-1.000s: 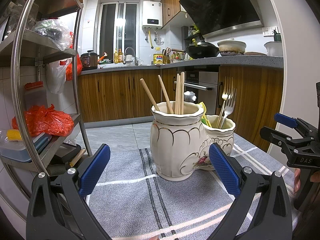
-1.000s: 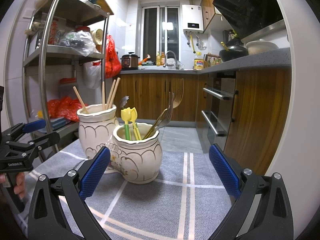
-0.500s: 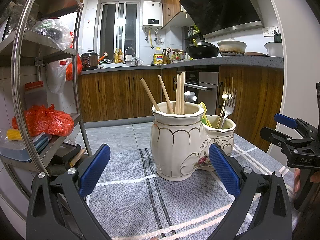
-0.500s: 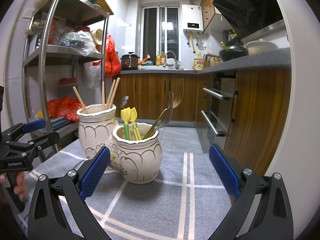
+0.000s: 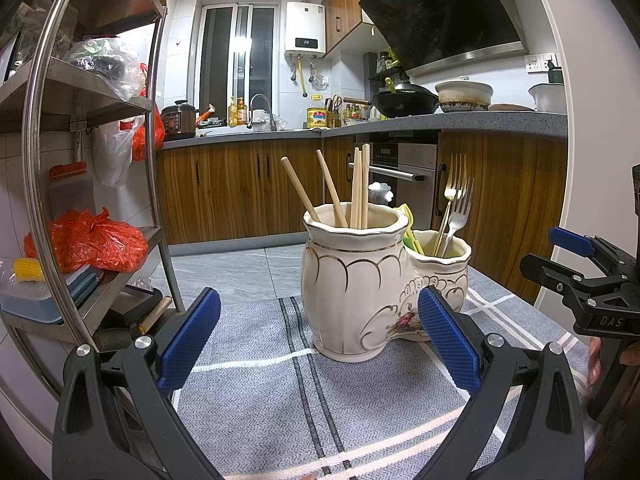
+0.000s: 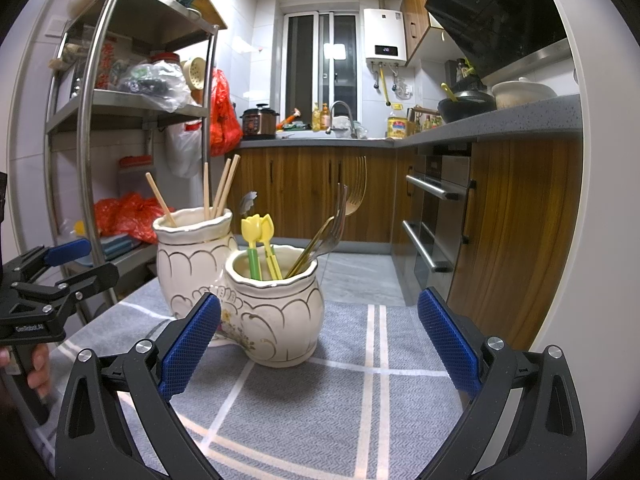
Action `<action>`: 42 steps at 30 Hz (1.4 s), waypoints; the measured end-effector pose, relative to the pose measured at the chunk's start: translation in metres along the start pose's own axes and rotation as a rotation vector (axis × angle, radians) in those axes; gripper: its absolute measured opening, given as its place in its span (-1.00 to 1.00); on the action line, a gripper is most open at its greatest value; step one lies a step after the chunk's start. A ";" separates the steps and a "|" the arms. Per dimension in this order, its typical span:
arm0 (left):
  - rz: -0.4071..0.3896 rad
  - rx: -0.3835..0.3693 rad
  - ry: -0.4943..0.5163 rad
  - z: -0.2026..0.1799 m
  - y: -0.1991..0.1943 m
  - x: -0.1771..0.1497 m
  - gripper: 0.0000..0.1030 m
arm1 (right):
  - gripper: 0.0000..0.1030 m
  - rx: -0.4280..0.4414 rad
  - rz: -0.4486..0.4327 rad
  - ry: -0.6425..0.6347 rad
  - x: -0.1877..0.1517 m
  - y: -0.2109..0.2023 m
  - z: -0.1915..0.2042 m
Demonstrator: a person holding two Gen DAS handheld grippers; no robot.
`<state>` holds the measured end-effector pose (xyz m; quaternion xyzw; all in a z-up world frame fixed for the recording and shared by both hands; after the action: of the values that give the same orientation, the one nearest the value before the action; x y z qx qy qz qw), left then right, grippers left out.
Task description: Organize utensils
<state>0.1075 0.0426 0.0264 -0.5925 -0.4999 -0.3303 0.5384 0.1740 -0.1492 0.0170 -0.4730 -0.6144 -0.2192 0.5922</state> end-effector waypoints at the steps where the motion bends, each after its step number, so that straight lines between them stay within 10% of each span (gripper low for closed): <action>1: 0.000 0.000 0.000 0.000 0.000 0.000 0.89 | 0.90 0.000 -0.001 0.000 0.000 0.001 0.000; 42: 0.002 0.004 0.001 -0.001 0.002 0.002 0.89 | 0.90 0.000 0.000 0.000 0.000 0.000 0.000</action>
<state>0.1099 0.0425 0.0274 -0.5916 -0.4996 -0.3290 0.5405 0.1743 -0.1491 0.0174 -0.4730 -0.6143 -0.2191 0.5924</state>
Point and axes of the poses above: each gripper's, at about its wrist camera, not at the fingertips, and y roughly the way its jaws point, z to its left, x to its top, the point moved 5 cm from there along y, roughly the way its jaws point, and after that the axes turned 14 degrees about -y, right-handed, at the moved point
